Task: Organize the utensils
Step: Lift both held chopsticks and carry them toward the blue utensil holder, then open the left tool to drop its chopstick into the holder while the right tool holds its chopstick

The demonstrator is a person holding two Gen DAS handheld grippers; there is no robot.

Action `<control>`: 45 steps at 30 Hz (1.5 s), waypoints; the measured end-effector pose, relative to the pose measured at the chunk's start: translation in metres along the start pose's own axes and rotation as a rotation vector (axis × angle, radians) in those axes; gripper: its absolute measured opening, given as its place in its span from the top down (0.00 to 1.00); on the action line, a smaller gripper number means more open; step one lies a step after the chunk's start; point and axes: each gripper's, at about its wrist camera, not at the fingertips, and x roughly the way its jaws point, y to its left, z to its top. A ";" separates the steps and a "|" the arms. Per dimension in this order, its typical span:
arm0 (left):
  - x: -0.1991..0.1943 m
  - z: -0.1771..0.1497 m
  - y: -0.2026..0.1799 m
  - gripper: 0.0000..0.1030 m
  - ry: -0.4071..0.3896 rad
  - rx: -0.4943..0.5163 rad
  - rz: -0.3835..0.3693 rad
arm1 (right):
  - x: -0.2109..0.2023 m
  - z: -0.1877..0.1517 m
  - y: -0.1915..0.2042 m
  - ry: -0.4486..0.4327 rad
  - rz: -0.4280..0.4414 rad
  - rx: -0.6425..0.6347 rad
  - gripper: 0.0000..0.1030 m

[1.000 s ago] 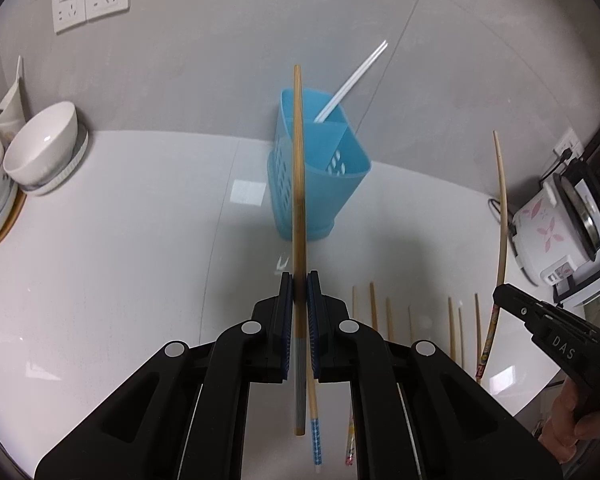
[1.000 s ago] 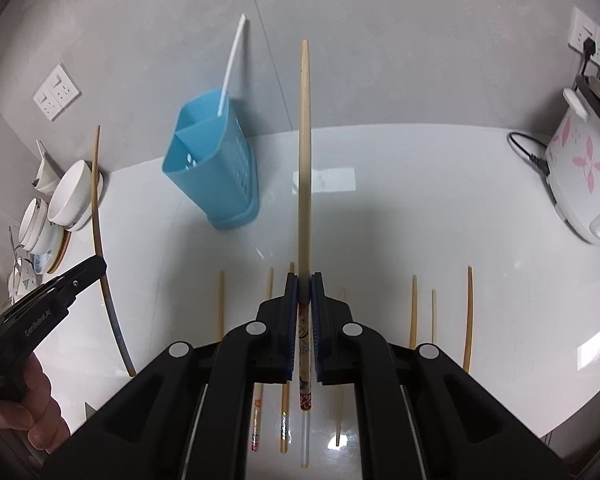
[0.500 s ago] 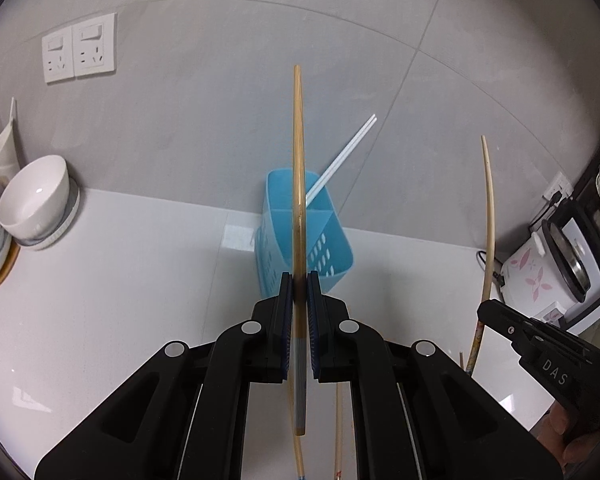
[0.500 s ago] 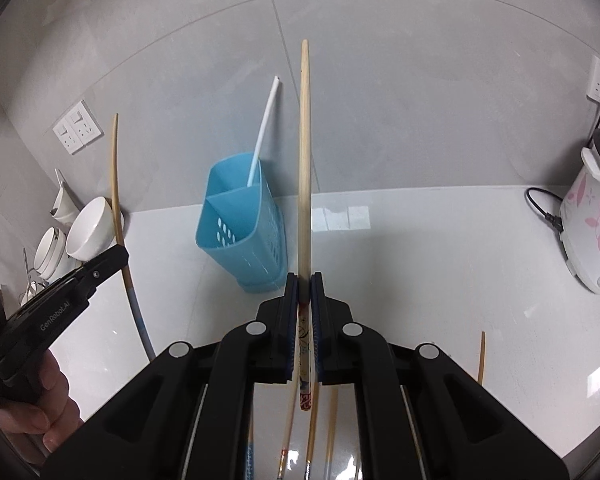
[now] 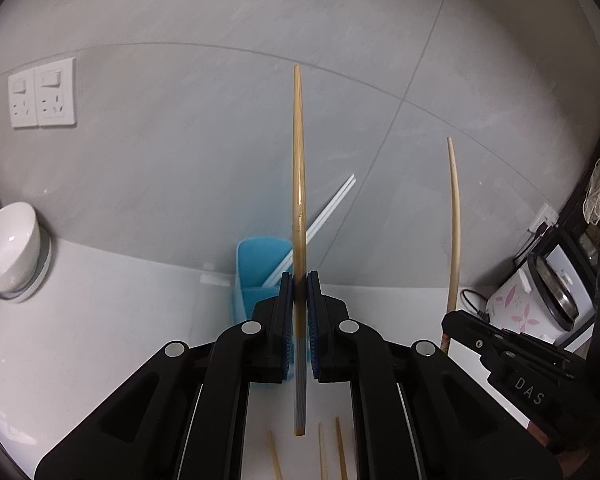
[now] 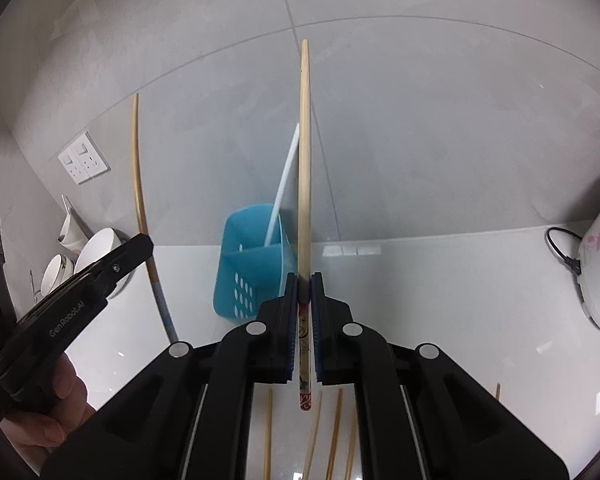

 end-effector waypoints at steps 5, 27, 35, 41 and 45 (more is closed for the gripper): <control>0.018 0.008 0.000 0.94 -0.029 0.002 -0.024 | 0.012 0.013 0.001 -0.063 0.023 0.007 0.94; 0.095 -0.016 0.009 0.94 -0.077 0.088 -0.058 | 0.073 0.013 -0.016 -0.041 0.037 0.030 0.94; 0.106 -0.027 0.014 0.93 -0.044 0.100 -0.052 | 0.079 0.008 -0.015 -0.020 0.043 0.026 0.94; 0.099 -0.024 0.013 0.91 -0.021 0.108 -0.036 | 0.077 0.008 -0.010 -0.007 0.052 0.006 0.94; 0.093 -0.020 0.012 0.81 0.009 0.106 0.004 | 0.072 0.011 -0.007 -0.011 0.057 -0.006 0.94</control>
